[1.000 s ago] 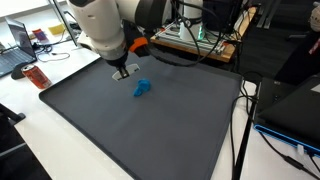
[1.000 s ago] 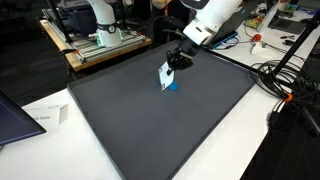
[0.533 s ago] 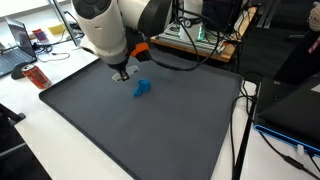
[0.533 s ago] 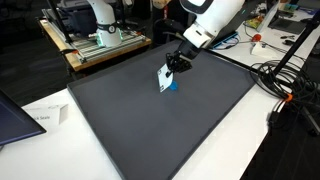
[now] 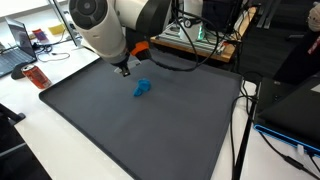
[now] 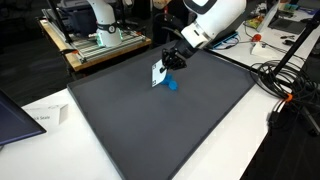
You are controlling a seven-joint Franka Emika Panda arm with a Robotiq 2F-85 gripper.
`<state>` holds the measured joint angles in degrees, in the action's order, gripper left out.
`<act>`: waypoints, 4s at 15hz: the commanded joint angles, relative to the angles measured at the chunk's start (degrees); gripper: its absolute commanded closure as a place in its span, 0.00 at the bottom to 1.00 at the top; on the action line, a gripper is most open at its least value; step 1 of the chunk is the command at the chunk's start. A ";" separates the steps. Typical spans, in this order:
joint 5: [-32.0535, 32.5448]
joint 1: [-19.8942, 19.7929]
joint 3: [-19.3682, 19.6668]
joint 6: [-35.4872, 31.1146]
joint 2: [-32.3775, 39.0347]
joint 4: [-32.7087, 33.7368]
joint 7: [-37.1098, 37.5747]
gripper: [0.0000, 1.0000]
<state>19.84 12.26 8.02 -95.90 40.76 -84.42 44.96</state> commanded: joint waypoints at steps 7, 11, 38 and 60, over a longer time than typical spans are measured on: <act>4.51 3.07 1.40 22.66 13.26 20.72 11.12 0.99; 6.18 3.96 2.66 25.57 19.49 27.38 17.09 0.99; 11.35 9.91 4.61 20.34 18.82 23.66 21.27 0.99; 31.64 5.45 -2.50 -7.41 -12.41 -28.12 52.19 0.99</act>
<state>47.48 20.82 8.53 -97.86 35.51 -104.09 92.32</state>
